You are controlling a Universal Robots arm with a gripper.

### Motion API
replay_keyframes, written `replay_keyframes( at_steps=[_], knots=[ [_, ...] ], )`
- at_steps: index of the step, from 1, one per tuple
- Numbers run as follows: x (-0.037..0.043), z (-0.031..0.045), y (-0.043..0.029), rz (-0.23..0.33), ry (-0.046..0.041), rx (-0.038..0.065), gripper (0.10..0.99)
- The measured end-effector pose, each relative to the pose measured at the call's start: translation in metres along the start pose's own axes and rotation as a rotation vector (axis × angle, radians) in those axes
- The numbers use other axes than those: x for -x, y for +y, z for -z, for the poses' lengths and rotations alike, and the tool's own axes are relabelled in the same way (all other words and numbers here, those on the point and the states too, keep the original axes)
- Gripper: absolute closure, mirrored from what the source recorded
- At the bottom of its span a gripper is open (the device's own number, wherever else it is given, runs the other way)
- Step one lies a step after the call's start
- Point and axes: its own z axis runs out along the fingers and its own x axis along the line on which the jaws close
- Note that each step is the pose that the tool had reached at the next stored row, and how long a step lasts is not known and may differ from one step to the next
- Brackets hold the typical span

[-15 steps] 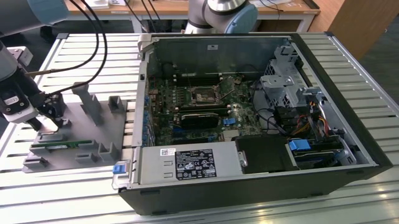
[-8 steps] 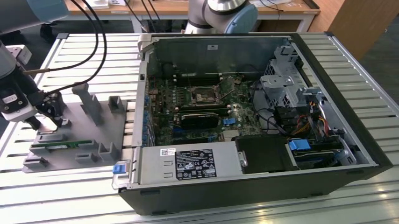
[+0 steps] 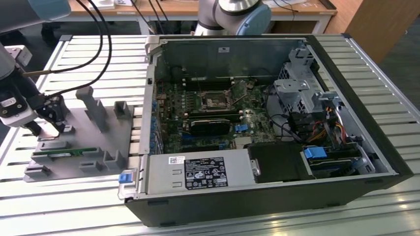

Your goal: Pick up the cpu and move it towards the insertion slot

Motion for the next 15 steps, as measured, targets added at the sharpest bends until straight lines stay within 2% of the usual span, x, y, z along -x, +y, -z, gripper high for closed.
replay_keyframes(
  at_steps=[15],
  knots=[
    [0.0002, 0.0063, 0.0, 0.0, 0.0004, -0.008, 0.545]
  ],
)
